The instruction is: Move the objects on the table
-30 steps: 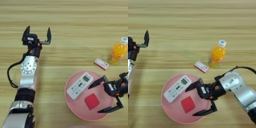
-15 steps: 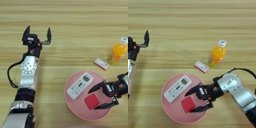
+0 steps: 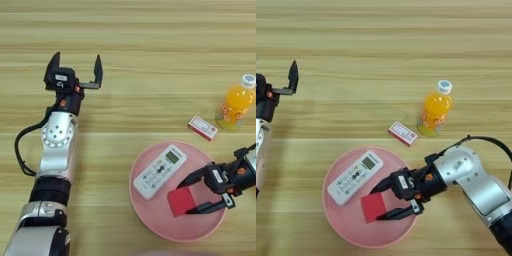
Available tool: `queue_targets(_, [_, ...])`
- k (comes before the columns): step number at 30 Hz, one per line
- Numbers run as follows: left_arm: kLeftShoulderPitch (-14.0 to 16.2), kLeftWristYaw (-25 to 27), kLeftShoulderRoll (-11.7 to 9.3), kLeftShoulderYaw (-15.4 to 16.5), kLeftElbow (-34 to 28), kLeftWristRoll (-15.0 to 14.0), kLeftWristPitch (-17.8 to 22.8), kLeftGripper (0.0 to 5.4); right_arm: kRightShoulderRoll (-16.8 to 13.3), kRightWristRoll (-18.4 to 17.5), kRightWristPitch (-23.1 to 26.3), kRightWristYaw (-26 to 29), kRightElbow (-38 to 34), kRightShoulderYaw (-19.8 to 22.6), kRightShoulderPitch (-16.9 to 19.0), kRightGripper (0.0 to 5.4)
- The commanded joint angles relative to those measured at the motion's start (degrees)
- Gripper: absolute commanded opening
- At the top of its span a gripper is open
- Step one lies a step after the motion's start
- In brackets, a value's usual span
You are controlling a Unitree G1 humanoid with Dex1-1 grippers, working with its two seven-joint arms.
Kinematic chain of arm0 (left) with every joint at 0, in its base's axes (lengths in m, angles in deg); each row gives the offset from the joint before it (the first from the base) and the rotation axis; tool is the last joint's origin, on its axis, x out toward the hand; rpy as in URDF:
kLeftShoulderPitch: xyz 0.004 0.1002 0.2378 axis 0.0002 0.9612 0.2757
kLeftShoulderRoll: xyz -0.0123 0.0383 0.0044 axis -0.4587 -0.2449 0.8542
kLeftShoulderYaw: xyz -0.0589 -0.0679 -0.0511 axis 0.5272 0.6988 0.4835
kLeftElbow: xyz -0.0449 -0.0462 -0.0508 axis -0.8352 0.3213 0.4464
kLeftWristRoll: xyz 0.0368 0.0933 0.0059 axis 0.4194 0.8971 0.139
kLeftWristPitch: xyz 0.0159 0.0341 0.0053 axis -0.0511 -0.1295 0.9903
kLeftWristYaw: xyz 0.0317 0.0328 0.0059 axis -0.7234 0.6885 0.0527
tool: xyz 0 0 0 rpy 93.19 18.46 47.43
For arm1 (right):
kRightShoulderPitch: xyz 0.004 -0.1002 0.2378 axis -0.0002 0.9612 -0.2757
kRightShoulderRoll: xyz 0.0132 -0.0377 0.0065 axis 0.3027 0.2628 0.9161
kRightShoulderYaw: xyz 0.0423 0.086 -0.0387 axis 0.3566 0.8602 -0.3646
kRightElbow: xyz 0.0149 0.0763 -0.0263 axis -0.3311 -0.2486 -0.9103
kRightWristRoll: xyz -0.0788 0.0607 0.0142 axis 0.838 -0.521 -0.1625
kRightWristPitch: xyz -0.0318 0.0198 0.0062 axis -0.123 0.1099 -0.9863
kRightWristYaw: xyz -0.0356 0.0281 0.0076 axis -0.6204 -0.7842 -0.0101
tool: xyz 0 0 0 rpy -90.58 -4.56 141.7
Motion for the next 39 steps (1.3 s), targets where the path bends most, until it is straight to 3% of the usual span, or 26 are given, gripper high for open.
queue_targets(1, [0.0, -0.3, 0.0, -0.1, -0.1, 0.4, 0.0, 5.40, 0.6, -1.3, 0.3, -1.3, -0.2, 1.5, -1.0, 2.32])
queue_targets(12, [-0.1, -0.2, -0.1, 0.0, 0.4, 0.4, -0.2, 5.40, 1.1, -9.0, 4.5, -5.2, -3.4, 8.4, -0.4, 2.32])
queue_targets(20, [-0.2, -0.2, -0.1, 0.0, 0.6, 0.4, -0.3, 5.40, 0.6, -13.6, 9.2, -11.7, -4.6, 16.8, 1.6, 2.32])
queue_targets(29, [-0.6, 0.0, -0.4, 0.2, 1.2, 0.2, -0.4, 5.40, -1.5, -13.5, 11.0, -15.0, -3.1, 22.8, 6.2, 2.32])
queue_targets(39, [-1.0, 0.2, -0.6, 0.4, 1.9, 0.1, -0.6, 5.40, -2.1, -10.6, 10.6, -17.7, 0.5, 24.5, 9.7, 2.32])
